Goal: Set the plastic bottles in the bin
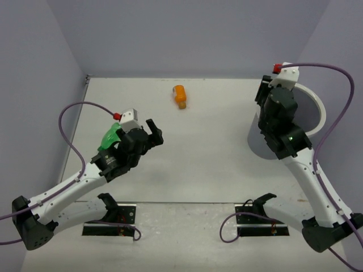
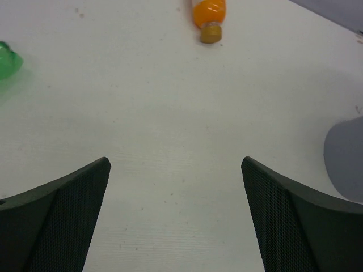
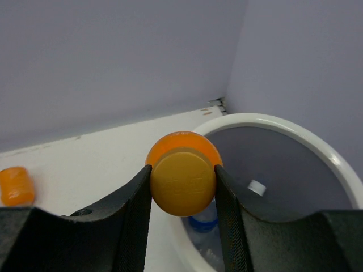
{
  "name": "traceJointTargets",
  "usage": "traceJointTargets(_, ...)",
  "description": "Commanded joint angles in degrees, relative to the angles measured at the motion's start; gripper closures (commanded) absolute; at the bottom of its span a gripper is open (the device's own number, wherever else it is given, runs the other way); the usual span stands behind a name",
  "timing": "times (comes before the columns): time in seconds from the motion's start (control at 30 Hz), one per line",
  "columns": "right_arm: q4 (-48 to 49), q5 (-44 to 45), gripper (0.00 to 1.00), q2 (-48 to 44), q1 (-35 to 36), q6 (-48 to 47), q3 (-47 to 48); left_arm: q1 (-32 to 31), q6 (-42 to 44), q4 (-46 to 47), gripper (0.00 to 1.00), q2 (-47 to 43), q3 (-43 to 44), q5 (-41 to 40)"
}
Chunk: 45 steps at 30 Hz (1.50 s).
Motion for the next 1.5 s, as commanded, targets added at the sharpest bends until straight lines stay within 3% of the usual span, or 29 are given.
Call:
traceJointTargets(0.0,5.3,12.7,1.00,-2.0,-5.9,0.1,-1.9,3.9,-7.5,-5.9,0.00,-0.2,0.6,-6.1)
traceJointTargets(0.23,5.2,14.6,0.99,-1.0,-8.3,-1.1,-2.1,10.3,-4.8,-5.4,0.00,6.1,2.3,0.0)
traceJointTargets(0.3,1.9,15.8,0.57,1.1,-8.4,-1.6,-1.0,12.9,-4.5,-6.8,0.00,8.2,3.8,1.2)
traceJointTargets(0.4,-2.9,15.4,0.05,3.7,-8.4,1.8,2.6,16.8,-5.5,-8.2,0.00,9.6,5.1,1.1)
traceJointTargets(0.43,-3.6,15.5,0.01,4.3,-8.4,2.2,3.1,18.0,-5.3,-8.1,0.00,9.7,5.2,1.4)
traceJointTargets(0.7,-6.3,9.6,0.01,2.8,-8.4,6.9,3.6,32.0,-4.9,-4.4,0.00,11.1,4.5,10.7)
traceJointTargets(0.9,-6.3,4.3,0.01,1.8,-8.4,7.8,3.3,39.6,-6.3,-7.6,0.00,15.9,7.7,9.3)
traceJointTargets(0.97,-6.3,3.7,0.01,1.9,-8.4,7.9,3.4,41.3,-10.0,-9.0,0.00,16.4,7.7,10.1)
traceJointTargets(1.17,-6.5,1.3,0.01,2.8,-8.4,7.1,3.9,42.2,-31.7,-7.7,0.00,14.8,0.1,7.7)
traceJointTargets(1.47,-7.7,0.2,0.01,4.2,-8.4,6.2,4.8,42.2,-52.1,-6.2,0.00,17.6,-4.8,6.9)
